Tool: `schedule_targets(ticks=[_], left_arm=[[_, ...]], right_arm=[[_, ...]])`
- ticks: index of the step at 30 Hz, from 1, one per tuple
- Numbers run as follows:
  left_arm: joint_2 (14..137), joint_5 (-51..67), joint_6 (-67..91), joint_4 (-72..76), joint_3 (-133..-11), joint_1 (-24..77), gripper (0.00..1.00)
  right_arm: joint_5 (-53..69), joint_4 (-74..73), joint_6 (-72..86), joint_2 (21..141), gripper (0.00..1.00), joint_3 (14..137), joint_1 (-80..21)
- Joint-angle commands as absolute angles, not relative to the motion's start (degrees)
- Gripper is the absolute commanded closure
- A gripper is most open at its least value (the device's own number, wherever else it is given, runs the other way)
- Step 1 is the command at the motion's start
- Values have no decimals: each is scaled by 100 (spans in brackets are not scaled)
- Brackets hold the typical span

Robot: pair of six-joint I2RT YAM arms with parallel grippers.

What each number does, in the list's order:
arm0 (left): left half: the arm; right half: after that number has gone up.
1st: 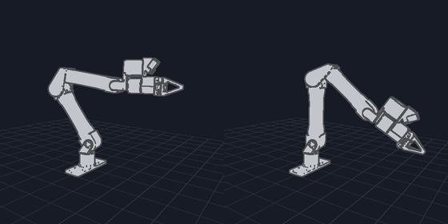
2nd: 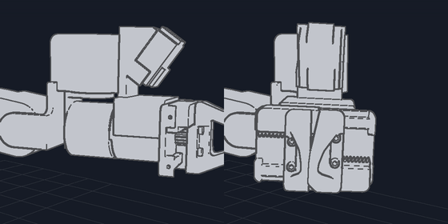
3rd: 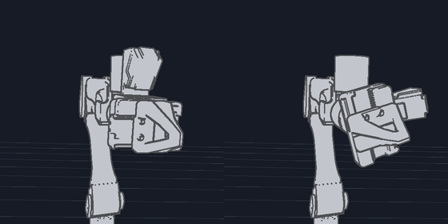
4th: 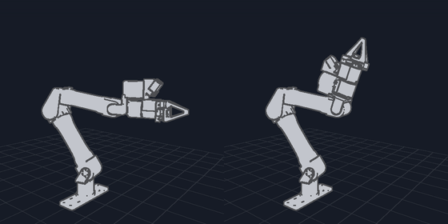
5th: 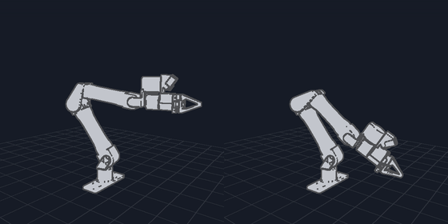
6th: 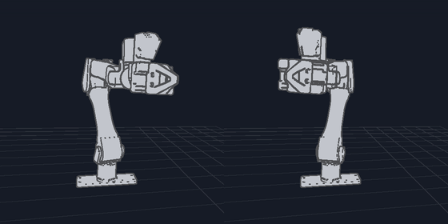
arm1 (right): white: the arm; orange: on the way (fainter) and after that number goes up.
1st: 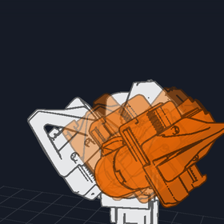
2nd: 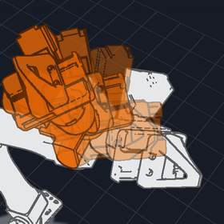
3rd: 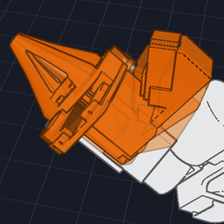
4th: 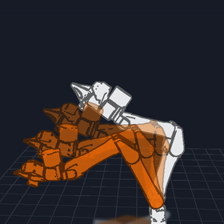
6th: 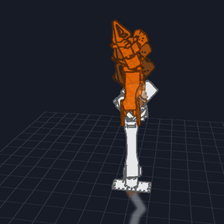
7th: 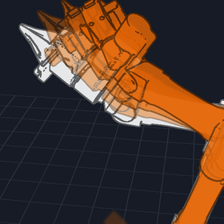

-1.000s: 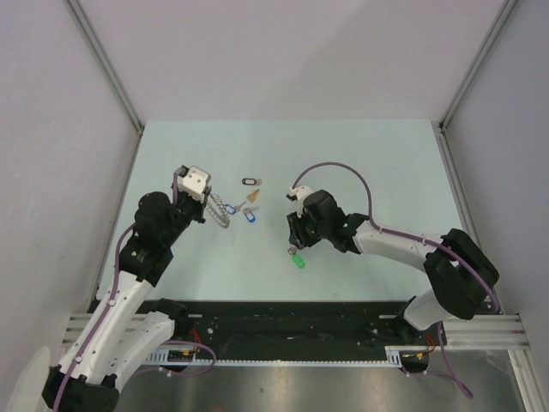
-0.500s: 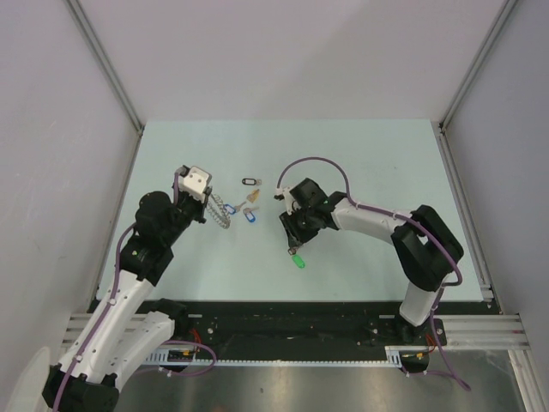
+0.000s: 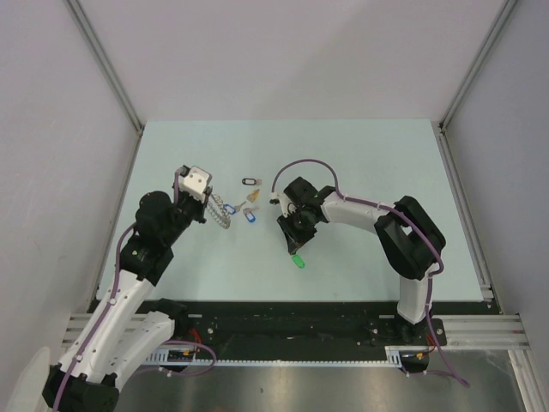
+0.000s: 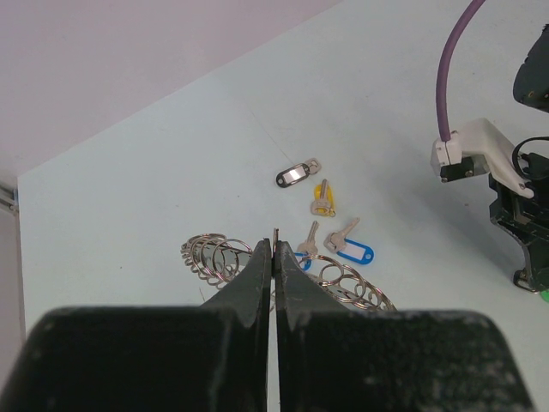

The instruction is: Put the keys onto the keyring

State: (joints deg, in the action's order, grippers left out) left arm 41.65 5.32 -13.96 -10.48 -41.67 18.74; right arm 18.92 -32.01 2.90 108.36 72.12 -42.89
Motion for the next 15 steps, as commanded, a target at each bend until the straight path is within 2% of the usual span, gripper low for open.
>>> schedule_targets(ticks=[1,7,15], left_arm=[[4166,668,-1389,-800,-4254,1881,100],[4166,694,-1389,-800,-4254,1881,100],[4184,686,-1397,-800,-4254,1881,100]], right_arm=[[1987,-3498,167,10960,72,7497,-4254],[2021,-3595,123,11057,72,7559,-4254],[2153,-3586,123,11179,77,7594,-4254]])
